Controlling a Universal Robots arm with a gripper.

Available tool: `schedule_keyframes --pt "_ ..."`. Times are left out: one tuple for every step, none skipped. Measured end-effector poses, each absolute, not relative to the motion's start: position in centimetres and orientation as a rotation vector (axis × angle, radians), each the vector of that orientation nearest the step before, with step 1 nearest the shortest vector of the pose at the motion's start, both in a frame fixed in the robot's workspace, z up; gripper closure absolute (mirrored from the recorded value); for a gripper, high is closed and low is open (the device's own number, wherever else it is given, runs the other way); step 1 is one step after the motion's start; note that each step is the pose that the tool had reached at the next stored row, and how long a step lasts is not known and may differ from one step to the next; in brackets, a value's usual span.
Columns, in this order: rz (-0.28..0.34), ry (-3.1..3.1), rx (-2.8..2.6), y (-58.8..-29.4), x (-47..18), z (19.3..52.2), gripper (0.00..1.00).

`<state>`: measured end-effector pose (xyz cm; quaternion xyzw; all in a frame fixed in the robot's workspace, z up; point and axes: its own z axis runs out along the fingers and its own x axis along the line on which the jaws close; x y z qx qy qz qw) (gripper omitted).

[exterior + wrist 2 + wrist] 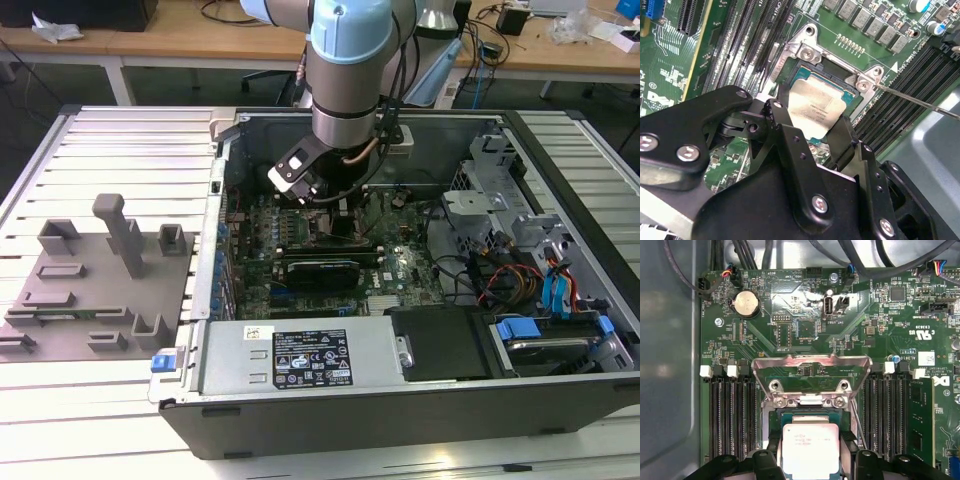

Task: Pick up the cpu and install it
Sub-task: 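Place the cpu into insertion slot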

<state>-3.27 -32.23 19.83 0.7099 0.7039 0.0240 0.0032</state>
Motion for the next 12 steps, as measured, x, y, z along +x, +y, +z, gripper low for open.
schedule_keyframes --pt "0.075 2.207 2.225 -32.22 -3.27 19.83 0.45" --pt "0.075 2.207 2.225 -32.22 -3.27 19.83 0.45" --pt "0.075 2.207 2.226 -32.22 -3.27 19.82 0.45" --pt "0.075 2.207 2.226 -32.21 -3.28 19.82 0.45" --pt "0.075 2.207 2.225 -32.22 -3.27 19.82 0.45" --pt "0.075 2.207 2.226 -32.22 -3.28 19.81 0.45" --pt "0.075 2.207 2.226 -32.22 -3.27 19.81 0.45" --pt "0.075 2.207 2.226 -32.21 -3.27 19.81 0.45" --pt "0.075 2.207 2.226 -32.21 -3.27 19.8 0.45" --pt "0.075 2.207 2.226 -32.21 -3.28 19.8 0.45" --pt "0.075 2.207 2.226 -32.21 -3.27 19.8 0.45" --pt "0.075 2.207 2.226 -32.21 -3.27 19.8 0.38"
